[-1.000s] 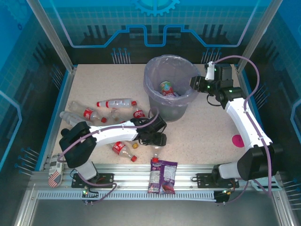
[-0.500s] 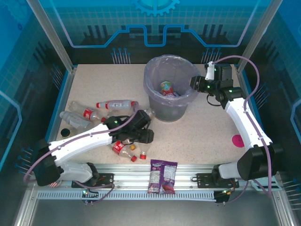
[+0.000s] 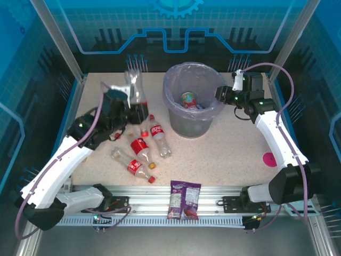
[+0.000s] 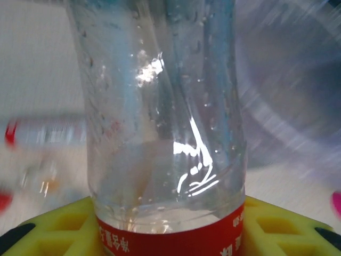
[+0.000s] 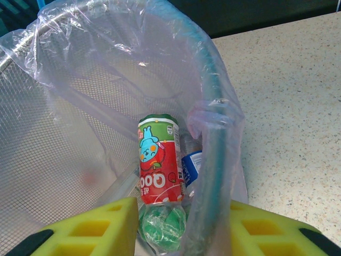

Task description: Put the plastic bottles in the bin

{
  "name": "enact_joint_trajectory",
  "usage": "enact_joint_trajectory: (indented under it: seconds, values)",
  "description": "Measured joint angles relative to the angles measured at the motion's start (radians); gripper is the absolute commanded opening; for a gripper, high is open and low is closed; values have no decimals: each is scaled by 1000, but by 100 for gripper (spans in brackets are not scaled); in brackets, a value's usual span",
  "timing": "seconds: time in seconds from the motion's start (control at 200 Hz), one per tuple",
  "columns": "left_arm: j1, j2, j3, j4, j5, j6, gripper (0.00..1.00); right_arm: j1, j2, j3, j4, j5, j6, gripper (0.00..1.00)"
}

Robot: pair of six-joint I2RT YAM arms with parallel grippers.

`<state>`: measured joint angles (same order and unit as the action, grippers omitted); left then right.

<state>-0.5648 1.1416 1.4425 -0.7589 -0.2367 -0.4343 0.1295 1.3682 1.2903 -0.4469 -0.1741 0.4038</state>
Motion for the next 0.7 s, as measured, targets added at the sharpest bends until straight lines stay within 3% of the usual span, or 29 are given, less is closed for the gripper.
enact_joint_trajectory:
  seconds: [0.265,0.44,0.58,0.7]
  values:
    - [3,337,438,214,122,149,25,0,0,0,0,-3,0,41]
    - [3,565,553,335,210,221,17,0,0,0,2,-13,8,41]
    - [3,731,655,335,254,251,17,0,1,0,3,-18,13,41]
    - [1,786,665,297,277,260,14,0,2,0,3,-18,16,41]
